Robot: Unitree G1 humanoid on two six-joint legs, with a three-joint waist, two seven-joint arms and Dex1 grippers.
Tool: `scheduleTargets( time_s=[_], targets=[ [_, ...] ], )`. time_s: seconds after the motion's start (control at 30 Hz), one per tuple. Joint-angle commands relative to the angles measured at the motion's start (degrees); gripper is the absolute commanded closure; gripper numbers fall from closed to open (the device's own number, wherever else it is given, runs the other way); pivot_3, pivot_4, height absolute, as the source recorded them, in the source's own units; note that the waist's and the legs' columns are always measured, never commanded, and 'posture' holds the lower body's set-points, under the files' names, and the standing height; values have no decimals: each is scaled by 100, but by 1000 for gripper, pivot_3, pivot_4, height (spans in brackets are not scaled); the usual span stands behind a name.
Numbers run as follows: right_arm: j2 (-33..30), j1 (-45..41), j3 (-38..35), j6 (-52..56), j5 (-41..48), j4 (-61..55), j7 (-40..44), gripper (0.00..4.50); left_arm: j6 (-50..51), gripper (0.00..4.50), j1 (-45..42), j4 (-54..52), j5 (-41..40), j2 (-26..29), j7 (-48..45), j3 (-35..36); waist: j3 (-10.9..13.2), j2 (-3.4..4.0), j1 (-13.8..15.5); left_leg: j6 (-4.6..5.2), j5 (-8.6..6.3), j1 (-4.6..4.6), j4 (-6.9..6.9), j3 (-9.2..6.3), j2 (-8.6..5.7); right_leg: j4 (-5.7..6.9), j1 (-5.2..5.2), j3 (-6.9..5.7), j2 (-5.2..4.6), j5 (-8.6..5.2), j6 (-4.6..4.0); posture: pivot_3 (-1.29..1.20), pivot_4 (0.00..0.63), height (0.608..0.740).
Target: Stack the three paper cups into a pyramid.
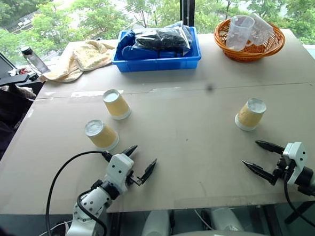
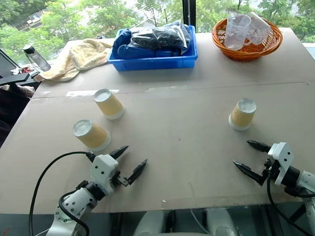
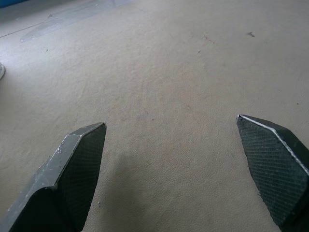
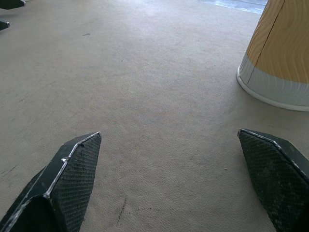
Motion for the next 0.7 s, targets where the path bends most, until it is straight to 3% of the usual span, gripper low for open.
scheduleTargets(
  time_s=[0.03, 0.7],
  targets=[
    [-2, 41, -58, -81, 20, -128, 7, 0, 12, 63, 127, -68, -37, 42, -53, 19, 0, 0, 0, 0, 0, 0, 0, 0, 0, 0, 0, 0, 0, 0, 0, 0, 150, 740],
    [2, -54, 6, -135, 80, -73, 141, 0, -176, 63, 210, -115, -301, 60, -181, 187, 2, -2, -2, 0, 0, 0, 0, 0, 0, 0, 0, 0, 0, 0, 0, 0, 150, 740]
  ],
)
